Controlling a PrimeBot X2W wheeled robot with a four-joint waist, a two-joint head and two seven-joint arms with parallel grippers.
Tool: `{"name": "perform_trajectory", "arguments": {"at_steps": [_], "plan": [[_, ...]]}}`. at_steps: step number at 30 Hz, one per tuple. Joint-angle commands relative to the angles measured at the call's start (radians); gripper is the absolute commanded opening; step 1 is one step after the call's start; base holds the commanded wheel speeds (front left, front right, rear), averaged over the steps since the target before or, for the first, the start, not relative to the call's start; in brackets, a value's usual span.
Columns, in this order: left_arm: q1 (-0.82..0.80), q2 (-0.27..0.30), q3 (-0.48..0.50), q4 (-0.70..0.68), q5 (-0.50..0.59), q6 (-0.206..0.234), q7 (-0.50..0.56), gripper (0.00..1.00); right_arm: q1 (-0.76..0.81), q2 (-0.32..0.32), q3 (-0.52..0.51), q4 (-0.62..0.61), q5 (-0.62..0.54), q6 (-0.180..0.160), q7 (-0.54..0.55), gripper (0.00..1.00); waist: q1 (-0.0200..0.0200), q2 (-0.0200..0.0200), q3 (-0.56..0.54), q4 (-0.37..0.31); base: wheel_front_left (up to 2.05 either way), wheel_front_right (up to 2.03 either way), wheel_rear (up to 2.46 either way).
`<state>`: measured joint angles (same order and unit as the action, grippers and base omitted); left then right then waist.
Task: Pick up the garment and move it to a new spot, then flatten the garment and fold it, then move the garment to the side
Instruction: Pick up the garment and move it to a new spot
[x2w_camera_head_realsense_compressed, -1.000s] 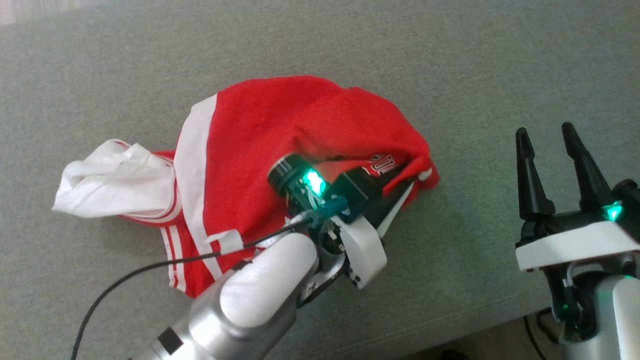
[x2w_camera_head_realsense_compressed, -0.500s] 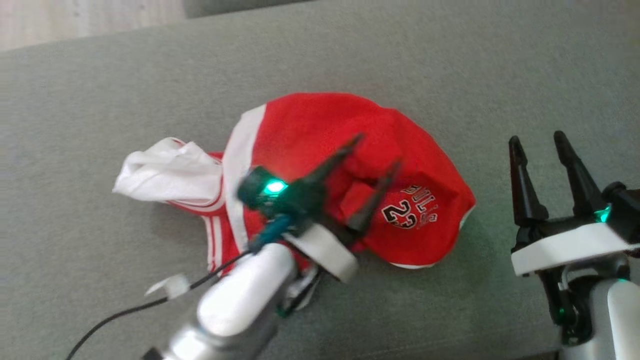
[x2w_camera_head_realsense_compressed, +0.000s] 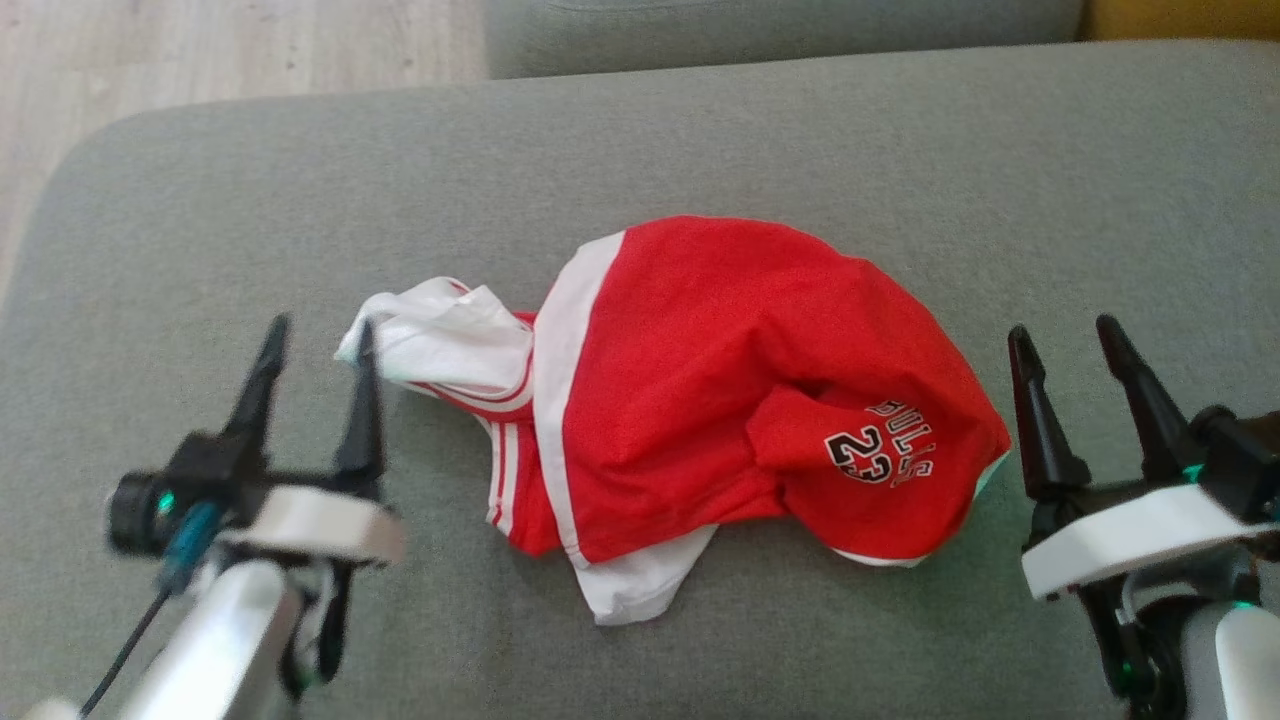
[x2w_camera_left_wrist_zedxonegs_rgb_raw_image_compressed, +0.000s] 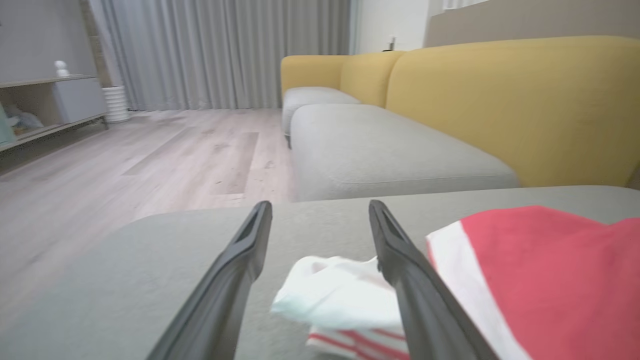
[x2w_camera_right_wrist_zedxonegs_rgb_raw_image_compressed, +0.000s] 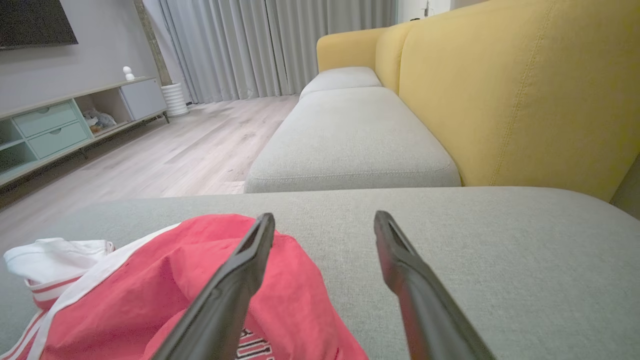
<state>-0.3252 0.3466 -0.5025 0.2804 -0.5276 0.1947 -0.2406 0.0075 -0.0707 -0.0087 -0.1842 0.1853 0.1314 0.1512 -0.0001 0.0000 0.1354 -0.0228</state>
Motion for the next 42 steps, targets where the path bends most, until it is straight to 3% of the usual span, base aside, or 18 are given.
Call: {"name": "perform_trajectory", "arguments": {"at_steps": [1, 7, 13, 25, 42], "plan": [[-0.004, 0.042, 0.059, -0.036, -0.005, 0.013, -0.015, 1.0, 0.0, -0.002, 0.018, -0.04, -0.007, -0.001, 0.006, 1.0, 0.0001, 0.0, -0.012, 0.017, 0.0, 0.0, 0.0], [0.099, 0.107, 0.117, -0.077, -0.022, 0.034, -0.018, 1.0, 0.018, 0.002, 0.02, -0.045, -0.01, -0.001, 0.018, 1.0, 0.0001, 0.0, -0.039, 0.037, 0.0, 0.0, 0.0], [0.164, 0.147, 0.088, -0.142, -0.016, 0.027, 0.03, 1.0, 0.045, 0.005, 0.028, -0.044, -0.015, -0.001, 0.028, 1.0, 0.0001, 0.0, -0.067, 0.035, 0.0, 0.0, 0.0], [0.261, 0.183, 0.057, -0.264, 0.006, 0.094, 0.112, 1.0, 0.09, 0.013, 0.035, -0.054, -0.012, -0.001, 0.044, 1.0, 0.0001, 0.0, -0.111, 0.017, 0.0, 0.0, 0.0], [0.283, 0.193, 0.062, -0.295, -0.008, 0.119, 0.129, 1.0, 0.09, 0.018, 0.037, -0.059, -0.01, -0.001, 0.047, 1.0, 0.0001, 0.0, -0.11, 0.012, 0.0, 0.0, 0.0]]}}
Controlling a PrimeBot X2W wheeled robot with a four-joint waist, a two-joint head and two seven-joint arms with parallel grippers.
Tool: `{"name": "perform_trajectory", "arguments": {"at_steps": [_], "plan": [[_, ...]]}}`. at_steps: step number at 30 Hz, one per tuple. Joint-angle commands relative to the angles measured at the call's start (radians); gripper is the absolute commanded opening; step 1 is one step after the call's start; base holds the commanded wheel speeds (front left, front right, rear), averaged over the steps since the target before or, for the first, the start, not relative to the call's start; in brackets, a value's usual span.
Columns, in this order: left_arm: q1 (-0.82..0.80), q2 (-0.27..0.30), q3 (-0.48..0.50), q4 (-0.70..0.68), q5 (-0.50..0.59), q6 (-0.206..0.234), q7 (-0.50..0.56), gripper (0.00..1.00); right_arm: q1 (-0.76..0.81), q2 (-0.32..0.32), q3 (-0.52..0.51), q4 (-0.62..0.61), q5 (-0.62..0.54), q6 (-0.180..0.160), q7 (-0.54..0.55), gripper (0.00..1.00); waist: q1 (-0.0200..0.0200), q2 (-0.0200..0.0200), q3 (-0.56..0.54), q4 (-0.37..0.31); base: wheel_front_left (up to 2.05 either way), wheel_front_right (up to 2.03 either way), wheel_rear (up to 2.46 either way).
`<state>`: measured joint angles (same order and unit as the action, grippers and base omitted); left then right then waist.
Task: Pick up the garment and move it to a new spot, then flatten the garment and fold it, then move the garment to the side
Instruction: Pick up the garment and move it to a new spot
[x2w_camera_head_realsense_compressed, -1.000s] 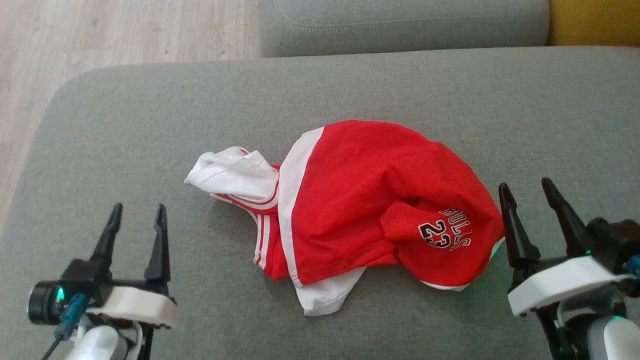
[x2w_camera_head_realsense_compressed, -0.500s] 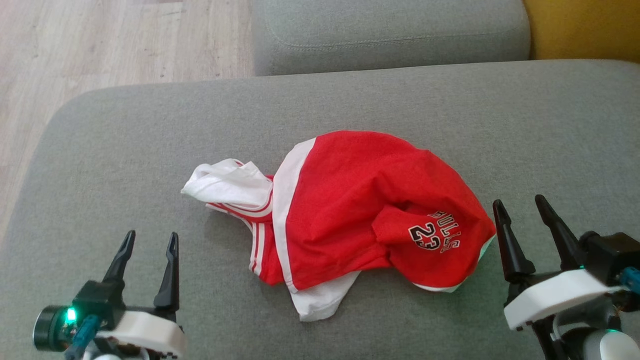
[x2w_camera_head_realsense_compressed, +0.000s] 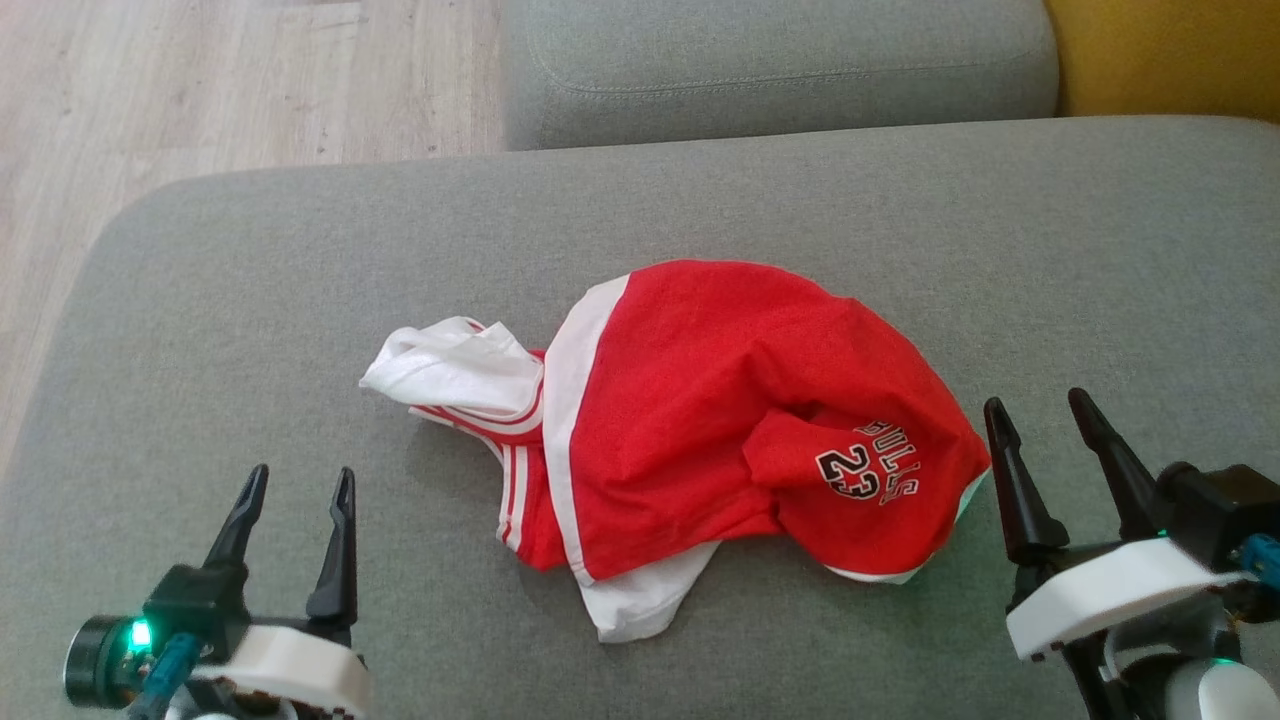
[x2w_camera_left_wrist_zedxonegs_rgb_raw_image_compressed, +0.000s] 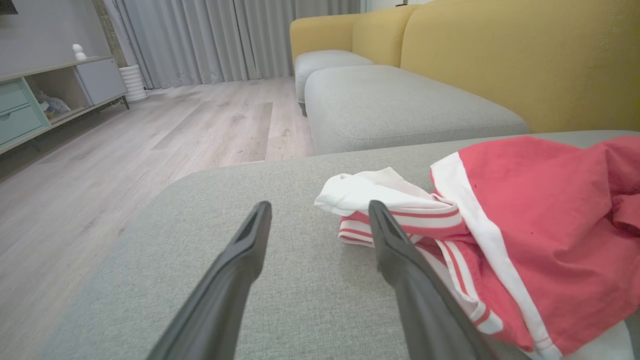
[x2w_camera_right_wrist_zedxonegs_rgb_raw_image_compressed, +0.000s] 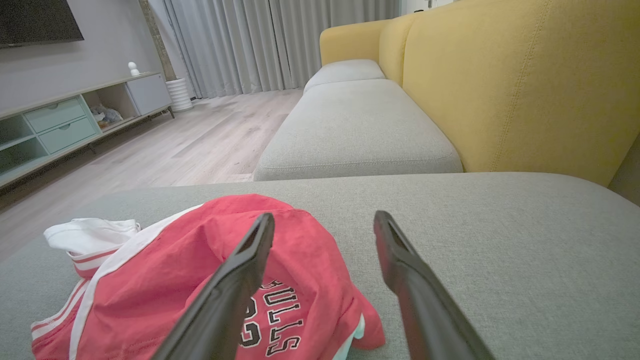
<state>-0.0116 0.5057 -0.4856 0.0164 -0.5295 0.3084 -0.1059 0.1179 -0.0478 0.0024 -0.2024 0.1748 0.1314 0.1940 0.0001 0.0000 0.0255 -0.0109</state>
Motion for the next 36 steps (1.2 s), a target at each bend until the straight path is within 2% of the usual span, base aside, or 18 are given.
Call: {"name": "perform_trajectory", "arguments": {"at_steps": [1, 11, 15, 23, 34, 35, 36], "plan": [[-0.031, 0.033, 0.044, -0.031, -0.006, 0.007, -0.005, 1.0, -0.02, -0.005, 0.025, -0.04, 0.001, -0.001, 0.005, 1.0, -0.0001, 0.0, 0.0, 0.001, 0.0, 0.0, 0.0], [-0.042, 0.036, 0.038, -0.035, -0.001, 0.013, 0.001, 1.0, -0.025, -0.004, 0.027, -0.041, 0.004, -0.001, 0.005, 1.0, -0.0001, 0.0, 0.006, 0.001, 0.0, 0.0, 0.0], [-0.073, 0.03, 0.016, -0.042, 0.004, 0.0, 0.025, 1.0, -0.028, -0.004, 0.024, -0.044, 0.005, -0.001, 0.004, 1.0, -0.0001, 0.0, 0.023, 0.005, 0.0, 0.0, 0.0], [-0.221, -0.049, -0.117, 0.035, -0.04, -0.129, 0.205, 1.0, -0.071, -0.003, 0.044, -0.048, 0.017, -0.001, 0.001, 1.0, -0.0001, 0.0, 0.11, -0.012, 0.0, 0.0, 0.0], [-0.326, -0.143, -0.22, 0.247, -0.075, -0.248, 0.301, 1.0, -0.11, -0.004, 0.037, -0.031, 0.031, -0.001, -0.014, 1.0, -0.0001, 0.0, 0.188, -0.03, 0.0, 0.0, 0.0], [-0.338, -0.148, -0.224, 0.258, -0.069, -0.254, 0.295, 0.41, -0.113, -0.004, 0.037, -0.028, 0.031, -0.001, -0.015, 1.0, -0.0001, 0.0, 0.19, -0.029, 0.0, 0.0, 0.0], [-0.35, -0.152, -0.221, 0.266, -0.06, -0.252, 0.276, 0.0, -0.116, -0.004, 0.036, -0.026, 0.032, -0.001, -0.016, 1.0, -0.0001, 0.0, 0.192, -0.028, 0.0, 0.0, 0.0]]}}
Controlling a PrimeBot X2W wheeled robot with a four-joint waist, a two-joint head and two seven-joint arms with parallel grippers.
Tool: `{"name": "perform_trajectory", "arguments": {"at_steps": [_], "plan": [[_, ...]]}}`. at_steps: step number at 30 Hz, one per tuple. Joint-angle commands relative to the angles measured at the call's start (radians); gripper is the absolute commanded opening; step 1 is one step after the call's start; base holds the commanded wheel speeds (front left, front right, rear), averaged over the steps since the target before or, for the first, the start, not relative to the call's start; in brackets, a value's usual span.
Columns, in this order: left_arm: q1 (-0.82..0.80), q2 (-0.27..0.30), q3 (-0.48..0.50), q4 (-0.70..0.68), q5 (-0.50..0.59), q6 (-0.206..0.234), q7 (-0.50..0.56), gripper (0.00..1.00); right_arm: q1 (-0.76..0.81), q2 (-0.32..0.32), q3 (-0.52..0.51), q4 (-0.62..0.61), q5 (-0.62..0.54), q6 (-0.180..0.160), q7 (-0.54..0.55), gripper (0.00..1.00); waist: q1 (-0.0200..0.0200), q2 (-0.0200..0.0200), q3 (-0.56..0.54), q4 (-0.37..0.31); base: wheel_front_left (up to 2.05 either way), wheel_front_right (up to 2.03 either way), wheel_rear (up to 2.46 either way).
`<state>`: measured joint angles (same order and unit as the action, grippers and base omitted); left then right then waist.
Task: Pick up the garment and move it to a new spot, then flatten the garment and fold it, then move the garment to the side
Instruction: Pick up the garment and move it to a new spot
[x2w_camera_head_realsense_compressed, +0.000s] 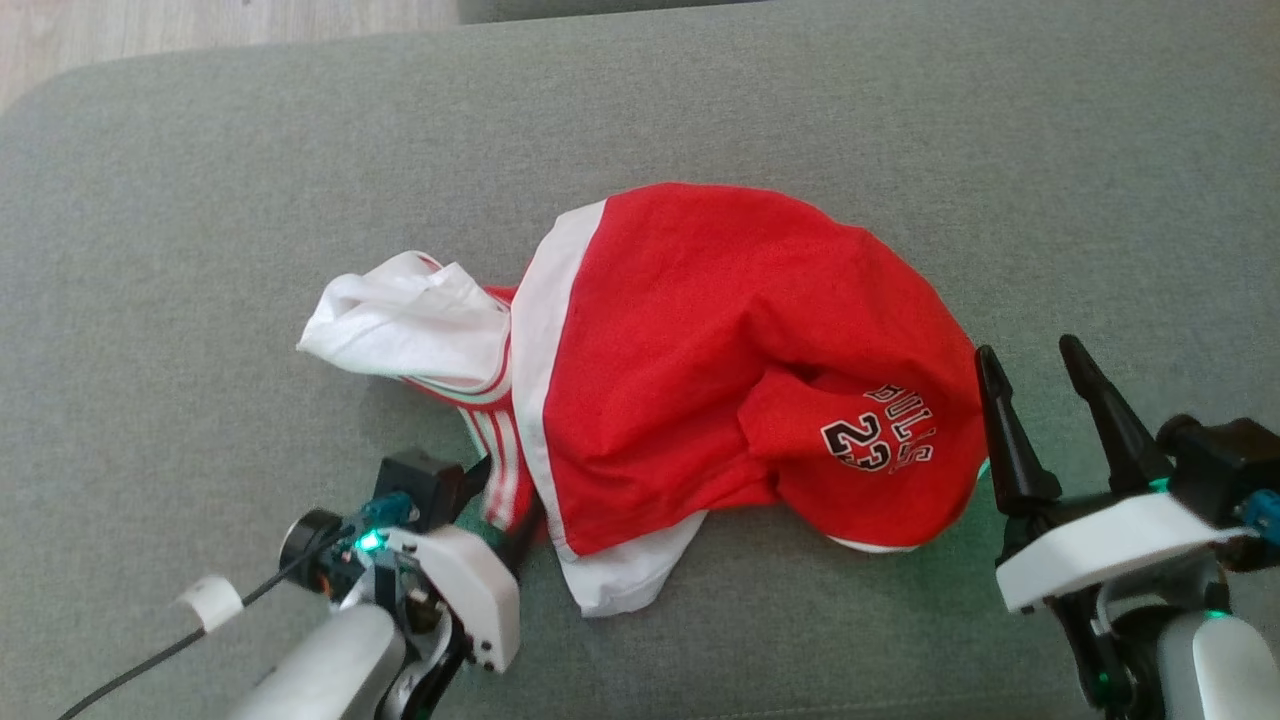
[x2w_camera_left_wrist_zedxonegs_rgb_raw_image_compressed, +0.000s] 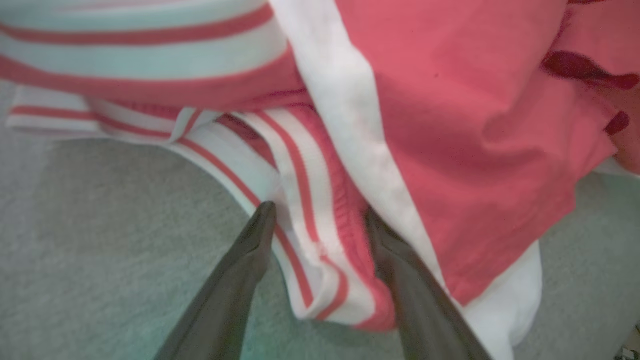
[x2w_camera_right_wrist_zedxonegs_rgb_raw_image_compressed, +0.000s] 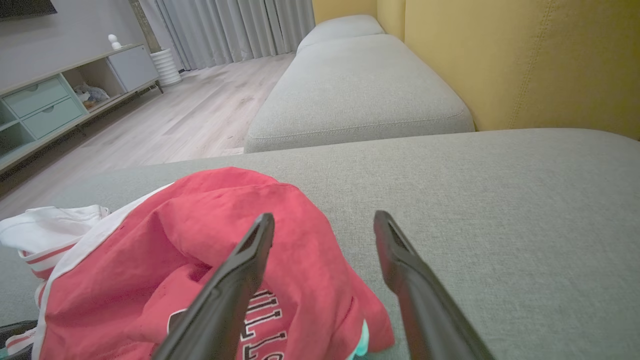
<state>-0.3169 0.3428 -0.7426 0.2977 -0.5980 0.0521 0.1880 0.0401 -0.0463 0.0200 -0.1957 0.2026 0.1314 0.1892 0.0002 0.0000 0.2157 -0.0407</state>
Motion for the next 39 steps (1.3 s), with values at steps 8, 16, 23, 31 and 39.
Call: {"name": "perform_trajectory", "arguments": {"at_steps": [8, 16, 23, 31, 39], "plan": [[-0.115, 0.03, 0.058, -0.056, 0.101, 0.062, -0.135, 0.0, -0.04, -0.005, 0.005, -0.013, 0.004, -0.001, -0.016, 1.0, -0.0002, 0.0, -0.026, 0.021, 0.0, 0.0, 0.0], [-0.268, 0.125, 0.081, -0.332, 0.243, 0.105, -0.133, 0.0, -0.027, -0.004, -0.005, 0.0, 0.01, -0.001, -0.017, 1.0, -0.0002, 0.0, -0.075, 0.045, 0.0, 0.0, 0.0], [-0.459, 0.216, 0.147, -0.481, 0.307, 0.092, -0.039, 0.0, -0.018, -0.004, -0.007, 0.015, 0.03, -0.001, -0.026, 1.0, -0.0002, 0.0, -0.103, 0.036, 0.0, 0.0, 0.0], [-0.63, 0.282, 0.209, -0.532, 0.346, 0.075, 0.053, 0.0, -0.003, -0.004, -0.014, 0.033, 0.051, -0.001, -0.043, 1.0, -0.0002, 0.0, -0.118, 0.04, 0.0, 0.0, 0.0], [-0.713, 0.384, 0.34, -0.425, 0.309, 0.081, 0.074, 0.0, 0.011, -0.004, -0.028, 0.029, 0.049, -0.001, -0.042, 1.0, -0.0002, 0.0, -0.109, 0.101, 0.0, 0.0, 0.0]]}}
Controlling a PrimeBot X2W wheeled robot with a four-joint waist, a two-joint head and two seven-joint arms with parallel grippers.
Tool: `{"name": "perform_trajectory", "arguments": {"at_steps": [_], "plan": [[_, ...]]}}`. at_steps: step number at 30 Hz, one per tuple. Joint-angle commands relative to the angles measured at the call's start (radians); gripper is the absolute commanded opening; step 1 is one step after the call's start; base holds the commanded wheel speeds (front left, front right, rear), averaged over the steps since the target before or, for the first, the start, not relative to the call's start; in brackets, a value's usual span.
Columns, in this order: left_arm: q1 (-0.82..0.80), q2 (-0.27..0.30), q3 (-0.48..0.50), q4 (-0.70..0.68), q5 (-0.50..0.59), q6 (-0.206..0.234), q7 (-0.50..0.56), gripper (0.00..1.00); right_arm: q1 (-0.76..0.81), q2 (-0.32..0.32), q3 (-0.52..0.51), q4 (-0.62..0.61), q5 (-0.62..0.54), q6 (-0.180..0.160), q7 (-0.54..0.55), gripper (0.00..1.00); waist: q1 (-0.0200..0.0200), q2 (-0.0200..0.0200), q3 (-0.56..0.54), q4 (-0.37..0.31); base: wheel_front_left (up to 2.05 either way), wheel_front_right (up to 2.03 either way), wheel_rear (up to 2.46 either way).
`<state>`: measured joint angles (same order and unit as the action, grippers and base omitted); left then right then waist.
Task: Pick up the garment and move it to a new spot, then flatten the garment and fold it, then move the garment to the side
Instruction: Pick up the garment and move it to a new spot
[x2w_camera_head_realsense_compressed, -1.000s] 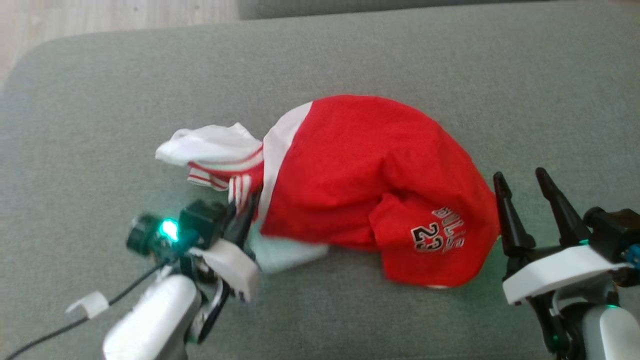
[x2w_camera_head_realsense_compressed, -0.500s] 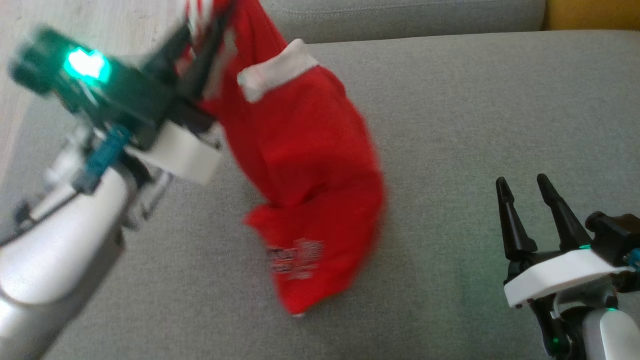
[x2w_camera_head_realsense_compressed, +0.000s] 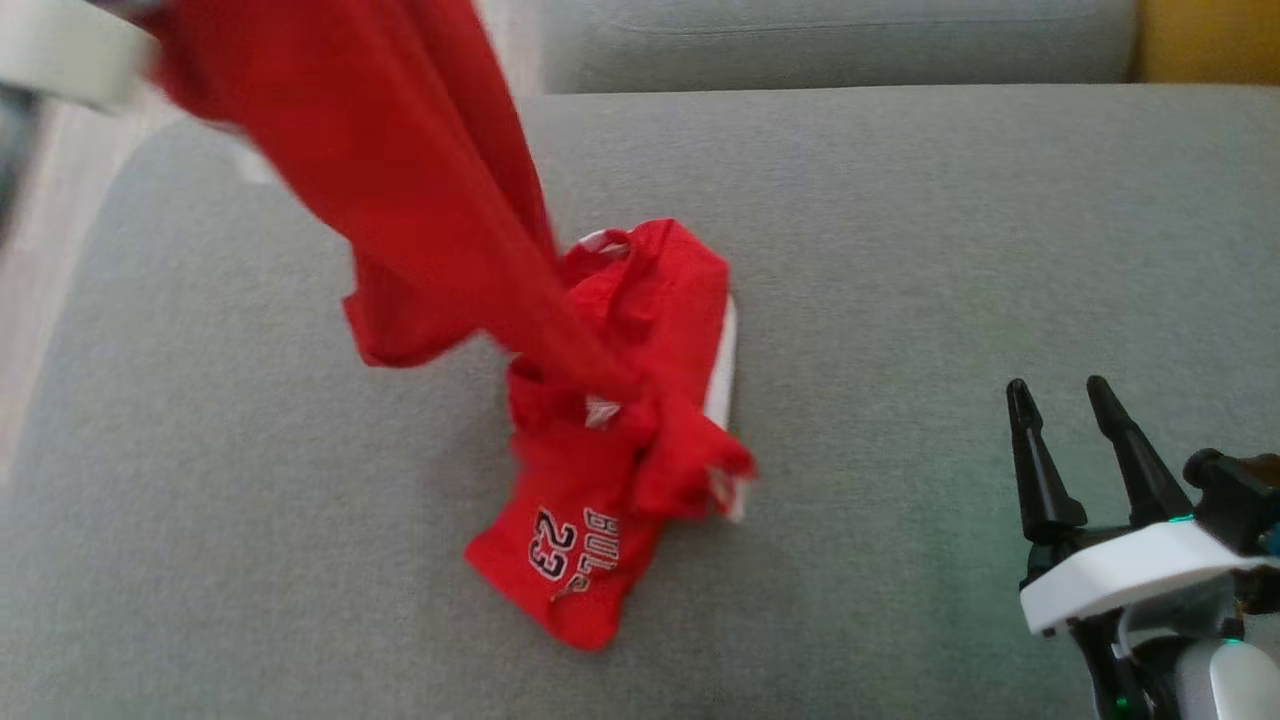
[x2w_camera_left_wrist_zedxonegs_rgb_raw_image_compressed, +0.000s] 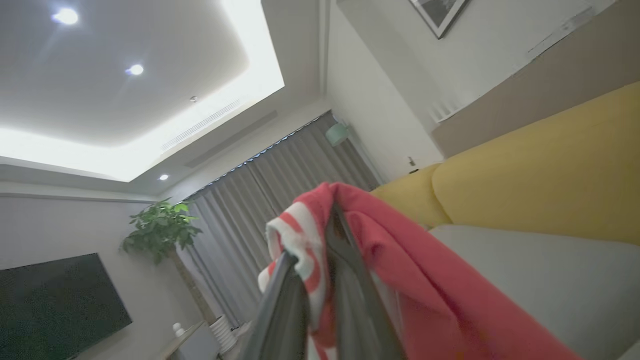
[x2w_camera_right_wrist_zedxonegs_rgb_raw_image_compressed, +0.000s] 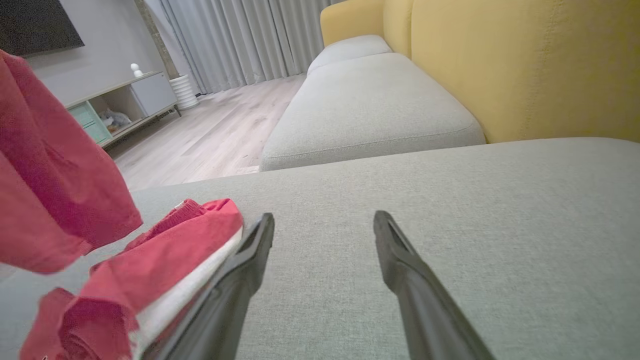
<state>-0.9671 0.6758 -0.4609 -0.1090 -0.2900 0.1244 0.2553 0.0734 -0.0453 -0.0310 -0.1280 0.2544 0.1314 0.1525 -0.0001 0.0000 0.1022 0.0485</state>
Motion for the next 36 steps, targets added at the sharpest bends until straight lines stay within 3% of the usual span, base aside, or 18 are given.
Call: {"name": "perform_trajectory", "arguments": {"at_steps": [1, 8, 16, 22, 29, 33, 34, 35, 36], "plan": [[-0.071, 0.067, 0.073, 0.002, -0.002, 0.007, 0.005, 0.0, -0.023, -0.005, 0.023, -0.041, -0.004, -0.001, -0.003, 1.0, 0.0001, 0.0, 0.008, 0.021, 0.0, 0.0, 0.0], [-0.125, 0.13, 0.161, 0.15, -0.043, -0.011, -0.061, 0.0, -0.033, -0.005, 0.028, -0.071, -0.033, -0.001, 0.026, 1.0, 0.0001, 0.0, 0.057, 0.081, 0.0, 0.0, 0.0], [-0.084, 0.129, 0.228, 0.345, -0.14, -0.031, -0.129, 0.0, -0.068, -0.02, 0.031, -0.115, -0.045, -0.001, 0.056, 1.0, 0.0001, 0.0, 0.144, 0.098, 0.0, 0.0, 0.0], [0.125, 0.037, 0.29, 0.541, -0.278, -0.032, -0.234, 0.0, -0.09, -0.041, 0.022, -0.14, -0.044, -0.001, 0.072, 1.0, 0.0001, 0.0, 0.202, 0.091, 0.0, 0.0, 0.0], [0.336, -0.161, 0.282, 0.767, -0.381, -0.068, -0.363, 0.0, -0.104, -0.055, 0.012, -0.165, -0.057, -0.001, 0.091, 1.0, 0.0001, 0.0, 0.241, 0.088, 0.0, 0.0, 0.0], [0.39, -0.242, 0.28, 0.856, -0.401, -0.078, -0.448, 0.0, -0.113, -0.058, 0.011, -0.177, -0.061, -0.001, 0.096, 1.0, 0.0001, 0.0, 0.247, 0.088, 0.0, 0.0, 0.0], [0.412, -0.266, 0.277, 0.886, -0.394, -0.072, -0.478, 0.86, -0.115, -0.06, 0.009, -0.178, -0.066, -0.001, 0.095, 1.0, 0.0001, 0.0, 0.242, 0.091, 0.0, 0.0, 0.0], [0.421, -0.281, 0.283, 0.891, -0.396, -0.07, -0.492, 1.0, -0.115, -0.061, 0.009, -0.177, -0.067, -0.001, 0.094, 1.0, 0.0001, 0.0, 0.237, 0.093, 0.0, 0.0, 0.0], [0.434, -0.289, 0.289, 0.893, -0.392, -0.066, -0.502, 1.0, -0.116, -0.062, 0.012, -0.175, -0.069, -0.001, 0.093, 1.0, 0.0001, 0.0, 0.229, 0.092, 0.0, 0.0, 0.0]]}}
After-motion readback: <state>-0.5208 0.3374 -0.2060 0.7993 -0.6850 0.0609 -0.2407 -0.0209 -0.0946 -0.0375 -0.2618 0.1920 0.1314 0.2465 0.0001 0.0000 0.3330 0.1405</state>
